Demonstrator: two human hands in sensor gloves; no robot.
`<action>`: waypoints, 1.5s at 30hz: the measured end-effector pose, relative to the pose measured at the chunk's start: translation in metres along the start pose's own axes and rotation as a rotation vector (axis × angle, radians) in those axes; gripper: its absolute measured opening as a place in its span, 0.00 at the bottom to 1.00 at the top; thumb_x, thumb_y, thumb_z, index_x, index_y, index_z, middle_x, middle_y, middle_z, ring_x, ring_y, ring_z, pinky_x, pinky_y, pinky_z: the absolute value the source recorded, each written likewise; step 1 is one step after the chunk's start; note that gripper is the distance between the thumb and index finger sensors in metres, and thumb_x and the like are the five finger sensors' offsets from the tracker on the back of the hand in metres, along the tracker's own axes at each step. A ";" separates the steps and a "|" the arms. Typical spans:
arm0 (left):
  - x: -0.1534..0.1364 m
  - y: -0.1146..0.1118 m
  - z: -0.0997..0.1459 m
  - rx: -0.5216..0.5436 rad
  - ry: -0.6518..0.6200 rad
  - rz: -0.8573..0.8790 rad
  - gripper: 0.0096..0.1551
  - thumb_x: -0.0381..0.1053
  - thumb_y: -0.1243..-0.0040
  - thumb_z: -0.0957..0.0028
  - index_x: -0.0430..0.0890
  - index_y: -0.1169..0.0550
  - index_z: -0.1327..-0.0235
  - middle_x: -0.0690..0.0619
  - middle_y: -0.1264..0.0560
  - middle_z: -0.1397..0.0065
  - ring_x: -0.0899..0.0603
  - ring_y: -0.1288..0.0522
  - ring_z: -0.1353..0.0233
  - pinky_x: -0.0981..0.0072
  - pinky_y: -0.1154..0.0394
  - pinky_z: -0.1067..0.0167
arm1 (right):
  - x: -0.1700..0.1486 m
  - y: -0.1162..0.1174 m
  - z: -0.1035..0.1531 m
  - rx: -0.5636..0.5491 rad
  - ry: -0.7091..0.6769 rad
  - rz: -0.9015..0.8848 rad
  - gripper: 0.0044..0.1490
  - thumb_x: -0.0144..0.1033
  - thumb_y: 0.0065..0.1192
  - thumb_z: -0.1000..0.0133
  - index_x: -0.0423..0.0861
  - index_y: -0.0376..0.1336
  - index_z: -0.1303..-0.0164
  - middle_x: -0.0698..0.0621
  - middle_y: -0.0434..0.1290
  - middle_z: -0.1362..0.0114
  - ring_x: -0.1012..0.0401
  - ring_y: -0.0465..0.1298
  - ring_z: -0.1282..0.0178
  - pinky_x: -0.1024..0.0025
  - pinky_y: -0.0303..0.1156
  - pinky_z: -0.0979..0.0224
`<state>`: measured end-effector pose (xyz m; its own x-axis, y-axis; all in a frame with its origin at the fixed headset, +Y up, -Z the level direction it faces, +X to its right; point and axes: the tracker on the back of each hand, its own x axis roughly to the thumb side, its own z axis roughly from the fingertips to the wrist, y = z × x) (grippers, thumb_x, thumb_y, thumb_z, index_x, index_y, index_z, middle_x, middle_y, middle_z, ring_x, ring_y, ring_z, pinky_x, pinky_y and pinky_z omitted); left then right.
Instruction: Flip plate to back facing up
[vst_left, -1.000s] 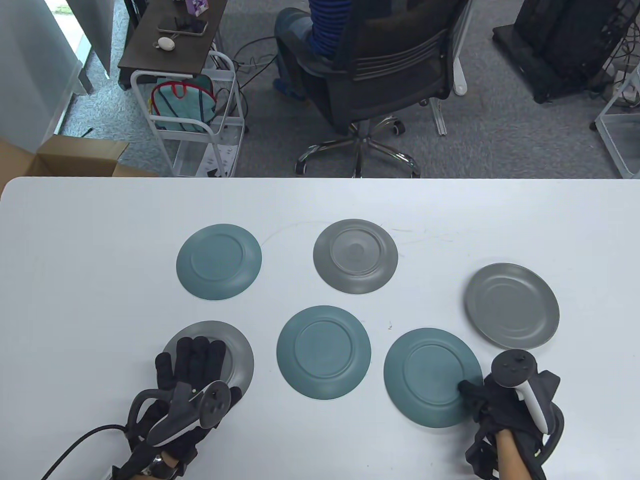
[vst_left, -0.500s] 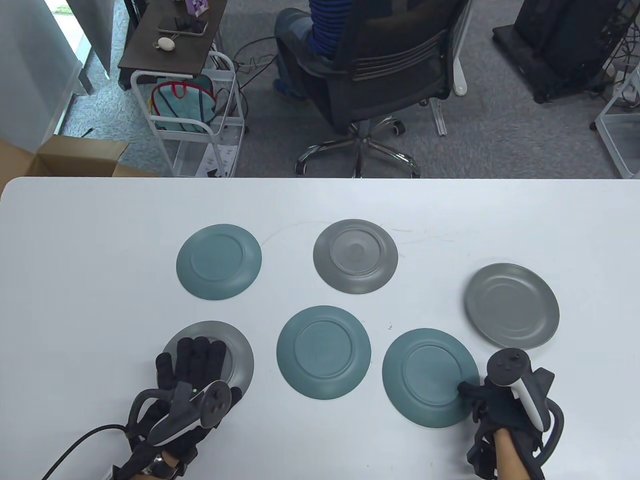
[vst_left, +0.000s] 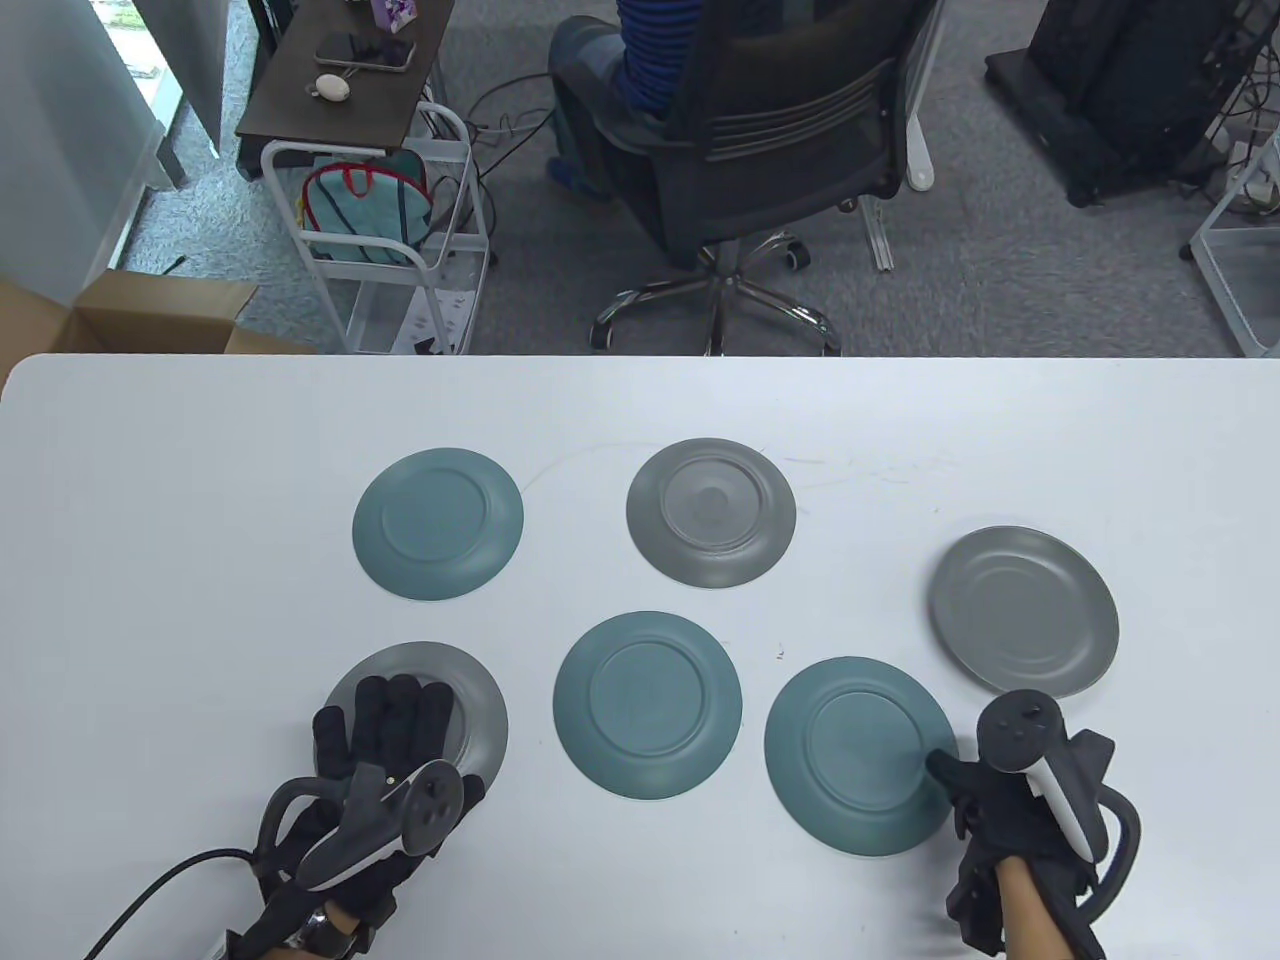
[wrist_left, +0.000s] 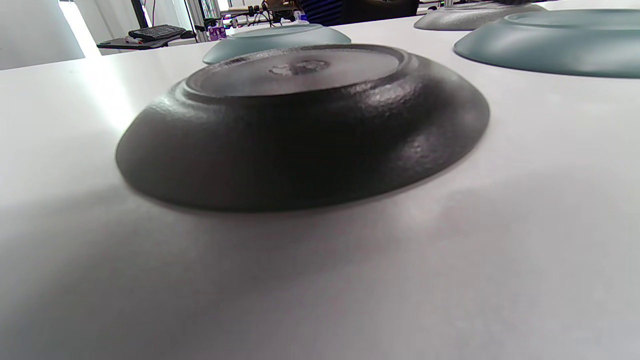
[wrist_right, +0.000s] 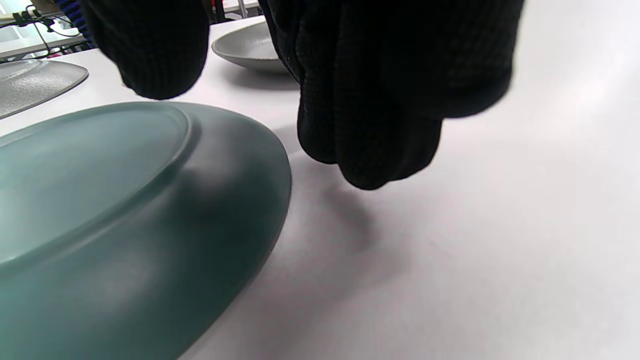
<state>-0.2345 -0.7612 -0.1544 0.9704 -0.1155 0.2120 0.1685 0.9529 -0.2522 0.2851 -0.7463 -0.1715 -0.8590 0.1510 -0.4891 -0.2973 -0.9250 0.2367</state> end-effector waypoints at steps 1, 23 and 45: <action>0.000 0.000 0.000 -0.002 0.001 -0.001 0.55 0.76 0.64 0.40 0.46 0.60 0.13 0.38 0.57 0.12 0.28 0.55 0.11 0.26 0.56 0.24 | 0.003 -0.003 -0.001 -0.017 -0.006 0.013 0.47 0.53 0.64 0.46 0.33 0.58 0.28 0.40 0.78 0.41 0.47 0.82 0.53 0.63 0.79 0.53; -0.002 0.001 -0.003 -0.012 0.016 0.001 0.54 0.76 0.64 0.40 0.46 0.60 0.13 0.38 0.57 0.12 0.28 0.55 0.11 0.26 0.56 0.24 | 0.065 -0.026 -0.074 -0.061 0.030 0.203 0.56 0.55 0.64 0.46 0.37 0.46 0.18 0.34 0.59 0.19 0.36 0.63 0.23 0.43 0.64 0.26; -0.004 0.000 -0.004 -0.019 0.022 0.005 0.54 0.76 0.64 0.40 0.46 0.60 0.13 0.38 0.57 0.12 0.28 0.55 0.11 0.26 0.56 0.24 | 0.057 -0.005 -0.117 0.024 0.141 0.190 0.55 0.52 0.65 0.46 0.39 0.45 0.17 0.31 0.51 0.16 0.33 0.56 0.20 0.39 0.58 0.22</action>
<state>-0.2373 -0.7618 -0.1585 0.9748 -0.1169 0.1901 0.1665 0.9481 -0.2708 0.2861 -0.7733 -0.2990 -0.8340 -0.0765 -0.5465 -0.1475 -0.9234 0.3544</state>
